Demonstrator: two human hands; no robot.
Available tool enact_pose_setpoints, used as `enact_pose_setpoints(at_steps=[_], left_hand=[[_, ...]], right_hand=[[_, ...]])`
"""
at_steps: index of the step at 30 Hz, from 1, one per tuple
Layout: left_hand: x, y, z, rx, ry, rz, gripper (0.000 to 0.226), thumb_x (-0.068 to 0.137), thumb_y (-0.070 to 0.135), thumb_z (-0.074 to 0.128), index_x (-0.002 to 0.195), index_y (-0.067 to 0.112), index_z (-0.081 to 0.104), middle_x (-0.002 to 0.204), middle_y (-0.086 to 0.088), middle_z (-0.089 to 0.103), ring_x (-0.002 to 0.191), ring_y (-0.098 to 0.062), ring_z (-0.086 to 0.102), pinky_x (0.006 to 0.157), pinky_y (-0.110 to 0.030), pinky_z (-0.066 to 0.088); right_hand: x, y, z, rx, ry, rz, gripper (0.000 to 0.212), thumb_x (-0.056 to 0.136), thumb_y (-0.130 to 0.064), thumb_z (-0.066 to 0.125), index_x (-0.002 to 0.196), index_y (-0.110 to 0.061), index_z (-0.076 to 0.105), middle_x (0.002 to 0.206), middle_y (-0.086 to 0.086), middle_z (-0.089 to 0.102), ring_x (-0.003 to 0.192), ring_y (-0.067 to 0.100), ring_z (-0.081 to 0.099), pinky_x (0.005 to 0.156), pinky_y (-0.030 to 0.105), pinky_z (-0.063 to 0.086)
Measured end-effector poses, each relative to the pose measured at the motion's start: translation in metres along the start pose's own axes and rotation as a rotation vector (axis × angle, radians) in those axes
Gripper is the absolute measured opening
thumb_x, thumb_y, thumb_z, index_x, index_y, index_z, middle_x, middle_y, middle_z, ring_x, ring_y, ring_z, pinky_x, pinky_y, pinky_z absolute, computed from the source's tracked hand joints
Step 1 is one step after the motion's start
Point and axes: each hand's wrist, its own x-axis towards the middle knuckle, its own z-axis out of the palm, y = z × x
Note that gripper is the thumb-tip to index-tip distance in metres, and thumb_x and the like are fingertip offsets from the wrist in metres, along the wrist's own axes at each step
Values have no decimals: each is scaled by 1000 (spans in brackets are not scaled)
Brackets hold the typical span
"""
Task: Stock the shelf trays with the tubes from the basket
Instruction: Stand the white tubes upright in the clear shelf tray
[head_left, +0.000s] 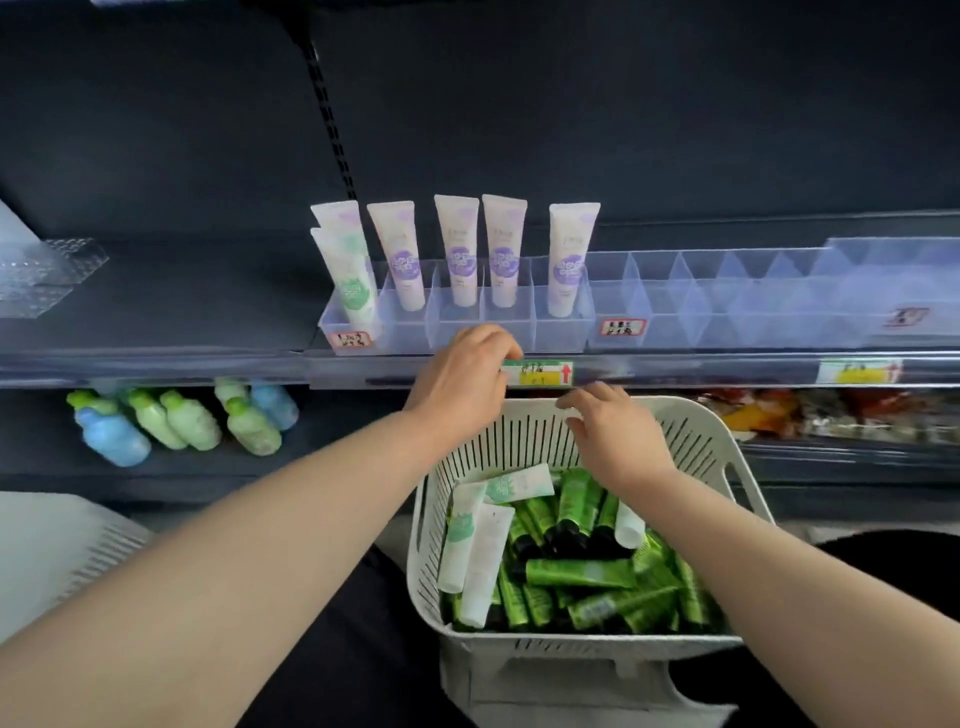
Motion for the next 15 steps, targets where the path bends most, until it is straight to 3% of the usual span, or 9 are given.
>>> enact_pose_setpoints(at_steps=[5,11,15], left_hand=[[-12,13,60,-28,-188,-44,28,95,13,54,122,20,58,130,7,52,123,-12,45,100,-30,40],[-21,0,112,24,-416,-150,33,93,9,56,124,19,56,126,5,53,121,-14,47,97,-29,41],[-22,-10,135,51,-500,-171,33,91,5,55,122,17,57,118,1,53,114,-17,49,88,-27,41]], right_hand=[[-22,43,23,1,-121,125,31,96,-19,47,125,-25,57,125,-3,55,116,21,49,92,35,43],[-33,70,51,-53,-303,225,38,91,-8,48,124,-26,56,120,-3,54,113,21,48,89,35,45],[-39,79,66,-23,-459,310,37,93,-9,46,128,-20,53,132,3,47,121,25,46,96,39,46]])
